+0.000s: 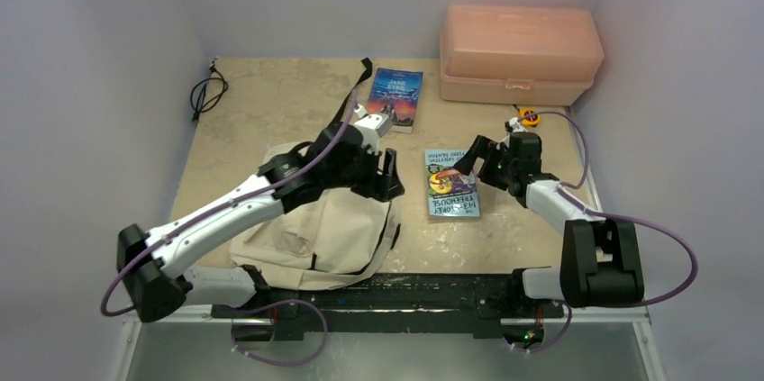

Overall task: Pack the student bag
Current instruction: Pick up the book from the center of the board.

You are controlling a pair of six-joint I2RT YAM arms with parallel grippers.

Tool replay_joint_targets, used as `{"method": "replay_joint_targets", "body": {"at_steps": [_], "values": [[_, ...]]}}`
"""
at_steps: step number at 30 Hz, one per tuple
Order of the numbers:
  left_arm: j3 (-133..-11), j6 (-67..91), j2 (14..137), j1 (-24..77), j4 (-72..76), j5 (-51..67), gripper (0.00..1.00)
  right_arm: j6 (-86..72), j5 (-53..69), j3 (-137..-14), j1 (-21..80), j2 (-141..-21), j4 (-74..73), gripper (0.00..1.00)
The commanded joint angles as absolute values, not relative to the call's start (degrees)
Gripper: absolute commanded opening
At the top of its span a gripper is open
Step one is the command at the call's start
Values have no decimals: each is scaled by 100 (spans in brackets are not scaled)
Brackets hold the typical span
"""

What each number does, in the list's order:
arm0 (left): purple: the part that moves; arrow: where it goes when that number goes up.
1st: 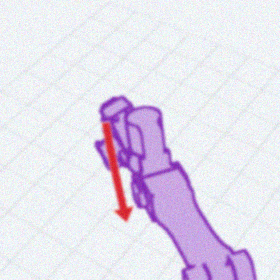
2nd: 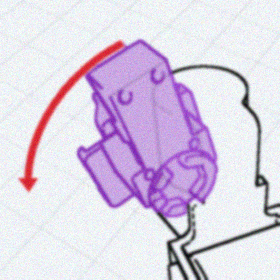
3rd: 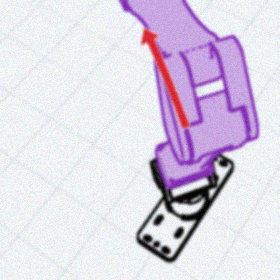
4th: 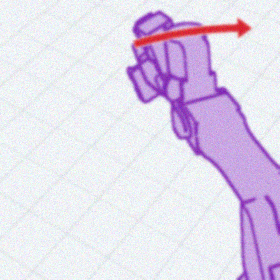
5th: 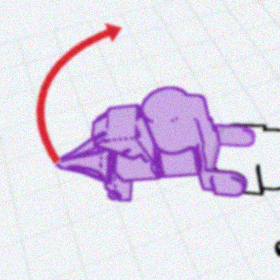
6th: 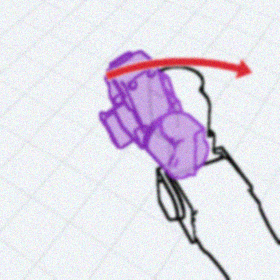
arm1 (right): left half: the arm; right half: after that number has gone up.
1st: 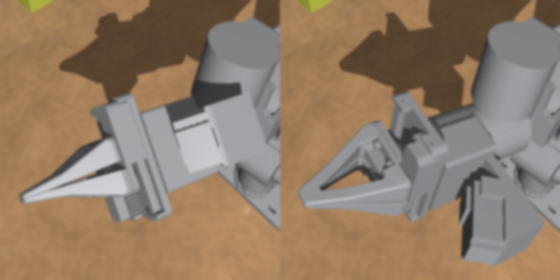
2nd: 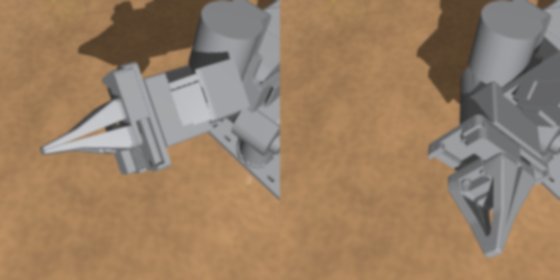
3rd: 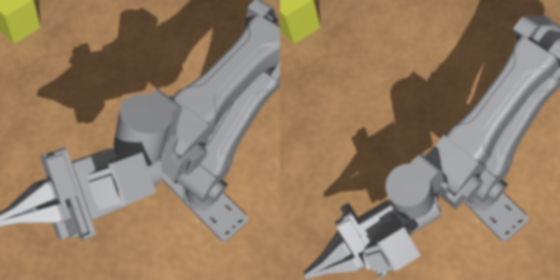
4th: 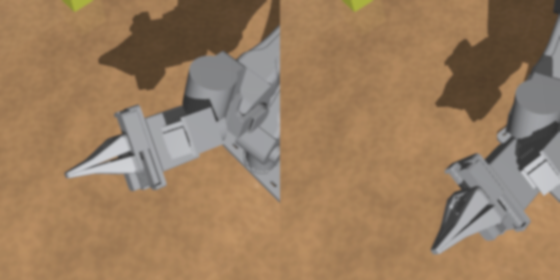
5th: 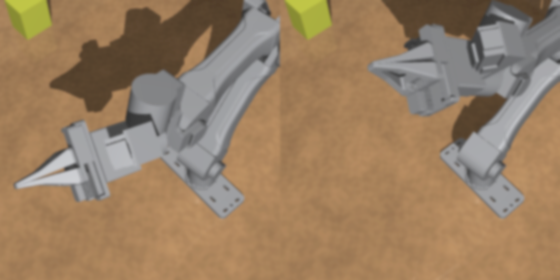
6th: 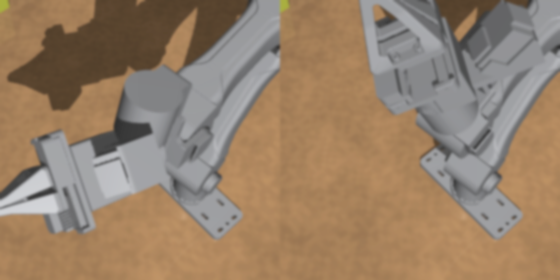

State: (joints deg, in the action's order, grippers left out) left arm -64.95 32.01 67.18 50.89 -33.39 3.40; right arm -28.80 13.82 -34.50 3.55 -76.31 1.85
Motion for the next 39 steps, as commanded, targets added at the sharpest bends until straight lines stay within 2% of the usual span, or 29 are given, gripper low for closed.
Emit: {"method": "replay_joint_targets", "body": {"at_steps": [1, 5, 13, 20, 24, 32, 39], "values": [[-6907, 3539, 7832, 5222, -1711, 1195, 60, -2659, 2403, -3285, -74, -7524, 232, 95], [-7630, 3750, 9049, 5291, -1433, 1085, 49, -2737, 3166, -3010, -750, -7640, 488, 92], [-9068, 3738, 11021, 5355, -1919, 998, 29, -2717, 3279, -2829, -791, -7815, 563, 86], [-9553, 3437, 11924, 5353, -2439, 597, 7, -2809, 3559, -2709, -788, -8193, 840, 79], [-9467, 3500, 12103, 5353, -2672, 257, 0, -2744, 3531, -2771, -787, -8246, 766, 78], [-9014, 3911, 12339, 5344, -2751, 84, 0, -2711, 3725, -2795, -767, -8388, 825, 77], [-8849, 4197, 12498, 5353, -2621, 84, 0, -3085, 4556, -2582, -454, -8452, 1426, 72]]}}
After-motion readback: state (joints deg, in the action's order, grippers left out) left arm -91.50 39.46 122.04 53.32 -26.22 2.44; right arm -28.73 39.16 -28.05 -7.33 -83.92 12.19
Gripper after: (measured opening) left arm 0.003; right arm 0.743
